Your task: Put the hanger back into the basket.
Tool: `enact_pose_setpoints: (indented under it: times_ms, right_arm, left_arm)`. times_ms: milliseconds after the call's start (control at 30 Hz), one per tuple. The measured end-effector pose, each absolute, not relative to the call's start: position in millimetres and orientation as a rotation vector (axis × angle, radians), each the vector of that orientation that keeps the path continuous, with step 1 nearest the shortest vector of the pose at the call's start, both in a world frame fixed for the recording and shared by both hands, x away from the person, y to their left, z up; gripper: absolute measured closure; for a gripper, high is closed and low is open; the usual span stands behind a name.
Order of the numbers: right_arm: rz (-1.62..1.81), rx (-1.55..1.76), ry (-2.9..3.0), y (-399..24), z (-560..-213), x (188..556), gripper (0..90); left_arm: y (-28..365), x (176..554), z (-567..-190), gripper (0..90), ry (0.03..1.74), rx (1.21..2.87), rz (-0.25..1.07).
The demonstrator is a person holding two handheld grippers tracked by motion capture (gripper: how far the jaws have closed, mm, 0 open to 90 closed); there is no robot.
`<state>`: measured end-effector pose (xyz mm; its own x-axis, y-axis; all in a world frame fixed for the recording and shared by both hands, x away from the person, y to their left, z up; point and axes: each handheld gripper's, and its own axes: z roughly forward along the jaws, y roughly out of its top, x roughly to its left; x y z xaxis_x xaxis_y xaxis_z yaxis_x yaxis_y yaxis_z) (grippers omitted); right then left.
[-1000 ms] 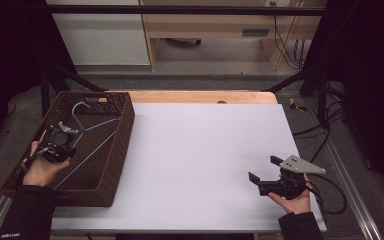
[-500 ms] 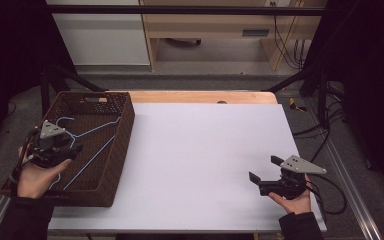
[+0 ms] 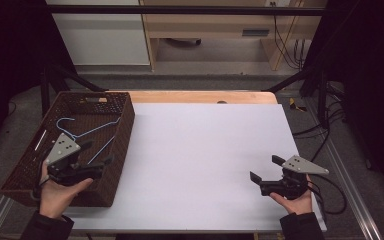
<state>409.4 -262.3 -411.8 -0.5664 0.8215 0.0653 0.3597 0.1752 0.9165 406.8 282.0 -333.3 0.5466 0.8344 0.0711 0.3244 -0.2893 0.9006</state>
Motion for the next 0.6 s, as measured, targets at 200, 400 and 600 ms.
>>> enact_pose_setpoints:
  times_ms: [200,400,600]
  right_arm:
    - [1.374,1.105,2.003,-264.2,-410.7,408.6,3.0]
    - [1.379,1.099,2.007,-265.3,-410.4,408.0,2.6]
    - [1.387,1.098,2.000,-266.5,-409.6,406.7,2.5]
  left_arm:
    - [258.9,399.2,-350.1,15.0,0.856,1.860,0.605]
    - [242.3,393.9,-366.9,12.0,0.789,1.849,0.538]
    - [233.8,393.1,-382.6,11.7,0.783,1.861,0.518]
